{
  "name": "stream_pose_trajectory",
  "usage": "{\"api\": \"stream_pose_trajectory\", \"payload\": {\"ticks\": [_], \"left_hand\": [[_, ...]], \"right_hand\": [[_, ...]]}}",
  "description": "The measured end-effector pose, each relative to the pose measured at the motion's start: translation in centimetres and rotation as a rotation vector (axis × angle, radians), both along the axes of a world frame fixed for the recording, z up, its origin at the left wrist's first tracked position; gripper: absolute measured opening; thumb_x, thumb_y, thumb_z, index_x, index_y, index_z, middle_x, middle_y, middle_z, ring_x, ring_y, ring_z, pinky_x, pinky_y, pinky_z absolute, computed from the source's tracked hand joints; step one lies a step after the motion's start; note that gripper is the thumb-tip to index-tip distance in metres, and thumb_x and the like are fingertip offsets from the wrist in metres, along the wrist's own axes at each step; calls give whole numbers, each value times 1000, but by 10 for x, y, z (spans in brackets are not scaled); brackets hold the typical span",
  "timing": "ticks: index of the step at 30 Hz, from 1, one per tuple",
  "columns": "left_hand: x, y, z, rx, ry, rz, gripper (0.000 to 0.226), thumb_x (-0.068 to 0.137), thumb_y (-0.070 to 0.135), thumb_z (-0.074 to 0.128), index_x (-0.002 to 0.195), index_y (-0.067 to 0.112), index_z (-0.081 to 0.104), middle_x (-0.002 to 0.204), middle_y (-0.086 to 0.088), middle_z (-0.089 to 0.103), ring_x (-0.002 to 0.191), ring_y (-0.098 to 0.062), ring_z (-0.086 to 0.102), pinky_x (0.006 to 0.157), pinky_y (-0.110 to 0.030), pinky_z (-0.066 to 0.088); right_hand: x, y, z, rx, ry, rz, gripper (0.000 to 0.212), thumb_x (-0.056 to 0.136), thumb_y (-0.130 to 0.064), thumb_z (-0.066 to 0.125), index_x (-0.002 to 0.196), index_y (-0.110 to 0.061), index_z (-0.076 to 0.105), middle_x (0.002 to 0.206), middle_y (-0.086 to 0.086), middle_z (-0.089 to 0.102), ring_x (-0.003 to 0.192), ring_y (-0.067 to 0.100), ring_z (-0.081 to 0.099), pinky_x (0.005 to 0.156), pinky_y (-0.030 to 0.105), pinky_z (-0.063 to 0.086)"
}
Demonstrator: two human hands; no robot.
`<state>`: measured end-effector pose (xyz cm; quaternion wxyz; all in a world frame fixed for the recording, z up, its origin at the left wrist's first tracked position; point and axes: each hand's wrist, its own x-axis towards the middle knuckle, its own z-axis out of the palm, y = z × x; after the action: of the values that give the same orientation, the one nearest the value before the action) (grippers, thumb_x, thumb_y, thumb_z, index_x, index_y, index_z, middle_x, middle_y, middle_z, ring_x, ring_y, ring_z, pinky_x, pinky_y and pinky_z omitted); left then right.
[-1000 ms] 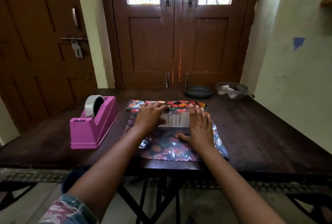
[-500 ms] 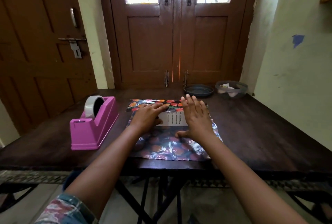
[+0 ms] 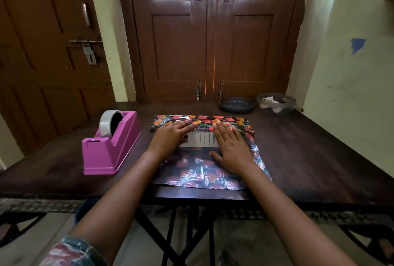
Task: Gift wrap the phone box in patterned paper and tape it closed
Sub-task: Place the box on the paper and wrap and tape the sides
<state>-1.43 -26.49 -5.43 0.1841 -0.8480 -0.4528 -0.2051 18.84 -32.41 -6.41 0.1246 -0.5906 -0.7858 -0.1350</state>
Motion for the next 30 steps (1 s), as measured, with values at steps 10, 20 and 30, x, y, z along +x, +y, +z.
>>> {"api": "stream_pose_trajectory", "payload": {"ticks": [10,20,30], "left_hand": [[-6,3,0,175,149,-19,62,64,27,84,122,24,63,110,-8,69,96,-25,68,81,-40,53],[-10,-2,14,103,110,-81,50,58,18,88,105,24,72,94,-1,73,72,-21,71,50,-26,52],[-8,5,2,157,125,-50,58,53,11,90,107,16,71,95,-9,73,77,-24,71,55,-31,57]], "right_hand": [[1,0,1,-24,-10,-7,78,95,-50,32,146,-16,-17,155,2,-19,143,16,-16,106,26,-19],[0,0,-1,-41,-24,3,78,96,-51,29,145,-16,-19,154,3,-22,142,16,-19,105,28,-21],[-3,4,-4,-9,-47,-15,76,94,-52,26,146,-15,-15,156,4,-17,143,17,-15,108,29,-19]]}}
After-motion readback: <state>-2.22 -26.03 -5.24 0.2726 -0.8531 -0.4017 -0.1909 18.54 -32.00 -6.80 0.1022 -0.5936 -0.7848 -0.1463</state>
